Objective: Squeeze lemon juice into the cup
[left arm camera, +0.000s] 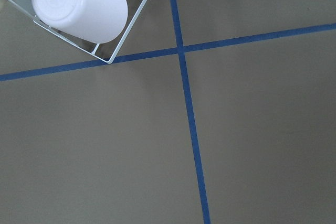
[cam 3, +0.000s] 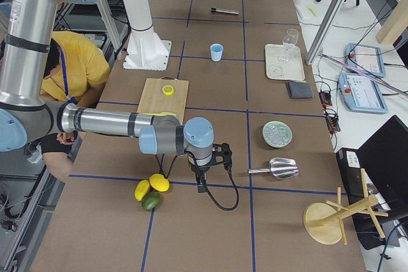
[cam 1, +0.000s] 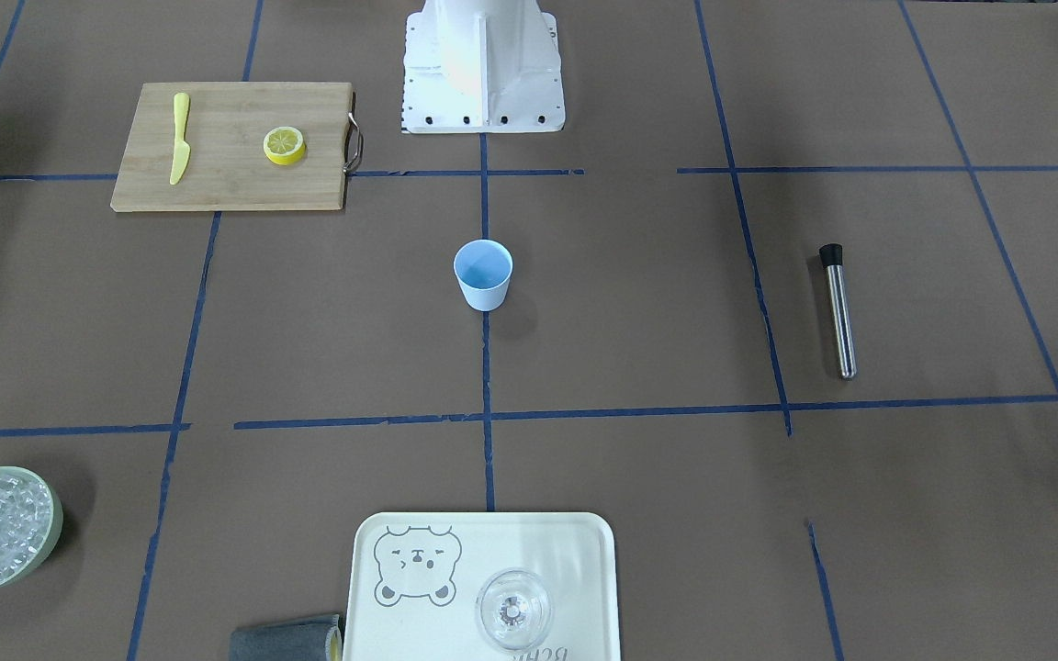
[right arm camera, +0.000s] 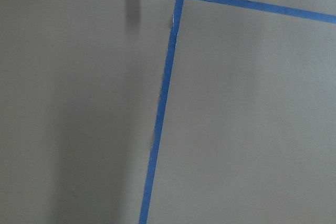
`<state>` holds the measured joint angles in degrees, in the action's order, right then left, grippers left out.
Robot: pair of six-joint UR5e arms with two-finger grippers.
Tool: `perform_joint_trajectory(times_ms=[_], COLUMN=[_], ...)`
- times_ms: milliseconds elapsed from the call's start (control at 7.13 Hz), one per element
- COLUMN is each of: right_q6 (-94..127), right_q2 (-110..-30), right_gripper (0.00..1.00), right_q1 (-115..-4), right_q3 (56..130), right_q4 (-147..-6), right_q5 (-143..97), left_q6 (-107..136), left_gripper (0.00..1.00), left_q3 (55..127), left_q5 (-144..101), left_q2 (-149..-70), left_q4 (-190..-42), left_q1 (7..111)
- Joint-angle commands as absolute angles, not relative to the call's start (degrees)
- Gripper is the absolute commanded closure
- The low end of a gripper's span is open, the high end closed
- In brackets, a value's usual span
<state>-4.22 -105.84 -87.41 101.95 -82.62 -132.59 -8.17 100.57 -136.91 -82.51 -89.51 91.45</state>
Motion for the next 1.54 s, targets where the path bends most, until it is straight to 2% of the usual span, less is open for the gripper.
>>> perform_joint_trajectory(times_ms=[0,561,981,1402], right_q6=[-4.31,-4.31,-2.03,7.61], right_q2=[-105.82,-104.6,-104.59,-103.09], right_gripper=[0.0,0.0,0.0,0.0], right_q1=[-87.45,-86.49,-82.73,-78.06], right_q3=[101.95,105.54,111.61,117.04], right_q4=[-82.53,-82.7,-76.83,-76.64], right_q5=[-132.54,-130.01,-131.04,-131.57], left_q6=[-8.17,-8.17,-8.17,-8.17], left_gripper=[0.0,0.0,0.0,0.0], left_q3=[100.46,100.55,100.55,100.55], left_q5=[-137.46,-137.46,-137.46,-137.55], left_q2=[-82.35,-82.27,-82.18,-82.27], left_q4=[-89.47,-89.47,-89.56,-89.65], left_q1=[91.41,91.41,91.32,91.32])
